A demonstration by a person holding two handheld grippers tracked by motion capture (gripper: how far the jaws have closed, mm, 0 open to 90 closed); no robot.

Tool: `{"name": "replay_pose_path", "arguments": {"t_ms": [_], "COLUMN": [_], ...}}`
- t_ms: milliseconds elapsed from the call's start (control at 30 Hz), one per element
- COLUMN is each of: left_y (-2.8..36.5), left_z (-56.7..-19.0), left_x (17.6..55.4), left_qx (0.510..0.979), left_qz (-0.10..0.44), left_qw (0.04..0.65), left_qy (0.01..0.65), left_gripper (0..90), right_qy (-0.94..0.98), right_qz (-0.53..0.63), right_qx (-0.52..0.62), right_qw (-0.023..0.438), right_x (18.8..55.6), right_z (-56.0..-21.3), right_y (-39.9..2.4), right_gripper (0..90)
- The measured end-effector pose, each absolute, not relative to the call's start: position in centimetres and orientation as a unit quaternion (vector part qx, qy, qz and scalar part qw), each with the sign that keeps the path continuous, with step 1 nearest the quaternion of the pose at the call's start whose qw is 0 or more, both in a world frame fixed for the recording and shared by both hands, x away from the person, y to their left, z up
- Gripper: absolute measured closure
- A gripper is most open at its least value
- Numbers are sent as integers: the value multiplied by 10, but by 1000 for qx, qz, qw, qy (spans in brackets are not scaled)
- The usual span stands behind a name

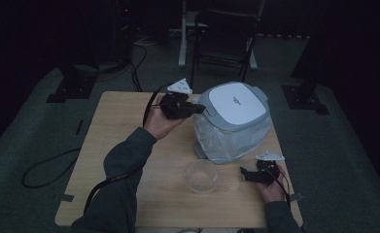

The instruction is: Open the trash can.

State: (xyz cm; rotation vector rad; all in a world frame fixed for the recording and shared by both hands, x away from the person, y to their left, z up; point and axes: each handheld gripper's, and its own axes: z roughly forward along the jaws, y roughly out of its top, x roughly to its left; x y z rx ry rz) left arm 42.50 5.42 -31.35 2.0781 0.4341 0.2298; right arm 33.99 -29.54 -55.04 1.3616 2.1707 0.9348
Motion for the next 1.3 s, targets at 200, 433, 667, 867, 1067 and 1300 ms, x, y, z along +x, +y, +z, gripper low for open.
{"name": "replay_pose_path", "arguments": {"t_ms": [200,433,667,867,1067,1300], "left_y": [44,35,28,29,28,28], "left_z": [-313,-314,-316,-317,-316,-316], "left_x": [426,429,431,431,430,430], "left_qx": [852,853,851,852,854,855], "left_qz": [95,96,102,104,107,109], "left_qw": [485,484,485,483,478,475], "left_qy": [172,173,173,174,174,176], "left_gripper": [900,900,900,900,900,900], "right_qy": [779,779,779,779,779,779], "right_qz": [336,336,335,336,335,335], "right_qx": [489,489,488,489,488,489], "right_qw": [206,206,206,206,206,206], "right_x": [340,340,340,340,340,340], "right_z": [-550,-550,-550,-550,-550,-550], "right_y": [-295,-295,-295,-295,-295,-295], "right_gripper": [113,113,113,113,113,113]}}
